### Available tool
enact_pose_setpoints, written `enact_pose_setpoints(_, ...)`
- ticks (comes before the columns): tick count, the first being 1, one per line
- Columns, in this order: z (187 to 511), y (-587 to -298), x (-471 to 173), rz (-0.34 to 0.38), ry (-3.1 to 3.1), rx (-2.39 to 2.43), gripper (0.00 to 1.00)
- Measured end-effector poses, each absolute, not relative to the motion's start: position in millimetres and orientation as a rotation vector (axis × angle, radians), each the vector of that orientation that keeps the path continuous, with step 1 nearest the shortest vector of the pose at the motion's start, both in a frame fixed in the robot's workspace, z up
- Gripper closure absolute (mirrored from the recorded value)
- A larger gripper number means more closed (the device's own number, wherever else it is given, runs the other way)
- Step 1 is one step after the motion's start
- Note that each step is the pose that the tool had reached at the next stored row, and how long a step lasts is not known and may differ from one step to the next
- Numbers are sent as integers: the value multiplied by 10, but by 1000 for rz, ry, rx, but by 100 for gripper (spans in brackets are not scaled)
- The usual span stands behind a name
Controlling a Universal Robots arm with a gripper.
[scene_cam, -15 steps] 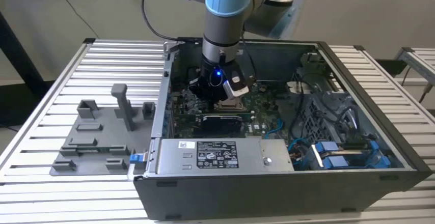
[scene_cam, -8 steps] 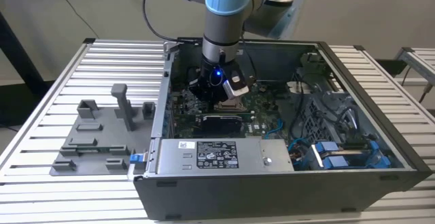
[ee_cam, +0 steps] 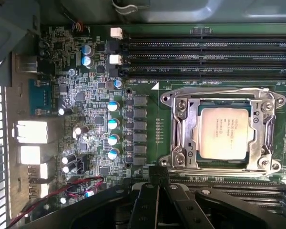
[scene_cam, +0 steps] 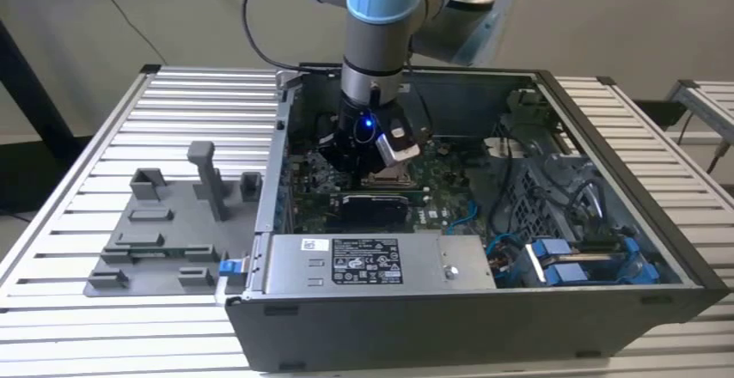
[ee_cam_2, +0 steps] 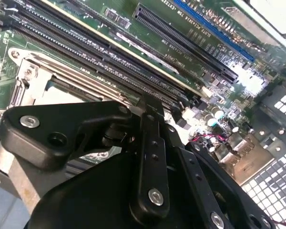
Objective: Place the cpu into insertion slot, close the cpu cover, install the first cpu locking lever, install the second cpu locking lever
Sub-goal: 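Install the second cpu locking lever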
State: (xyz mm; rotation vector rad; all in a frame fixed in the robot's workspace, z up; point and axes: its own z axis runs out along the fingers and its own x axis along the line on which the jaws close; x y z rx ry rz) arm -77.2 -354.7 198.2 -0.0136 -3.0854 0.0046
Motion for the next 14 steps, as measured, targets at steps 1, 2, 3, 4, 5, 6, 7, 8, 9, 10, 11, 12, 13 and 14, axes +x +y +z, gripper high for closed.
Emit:
enact_pose_setpoints(1, 1984, -3544, -773, 11, -3084, -14, 89)
enact_pose_setpoints(2, 1983, -3542, -773, 16, -3083, -14, 89)
enact_pose_setpoints(3, 1982, -3541, -772, 24, -3080, -14, 89)
enact_pose_setpoints(4, 1983, -3541, -773, 38, -3075, -14, 89)
enact_pose_setpoints(5, 1982, -3540, -773, 51, -3071, -15, 89)
enact_pose_setpoints(6, 1983, -3540, -773, 68, -3067, -15, 89)
enact_pose_setpoints(7, 1983, -3539, -773, 81, -3063, -16, 89)
enact_pose_setpoints(8, 1984, -3538, -772, 86, -3060, -16, 89)
enact_pose_setpoints(9, 1990, -3537, -772, 88, -3057, -15, 89)
enact_pose_setpoints(10, 2001, -3537, -773, 91, -3055, -16, 89)
enact_pose_setpoints(11, 2017, -3537, -773, 92, -3054, -16, 89)
enact_pose_setpoints(12, 2043, -3536, -773, 93, -3053, -16, 89)
enact_pose_setpoints(13, 2072, -3536, -773, 94, -3053, -16, 89)
enact_pose_setpoints(14, 2101, -3537, -773, 94, -3053, -16, 89)
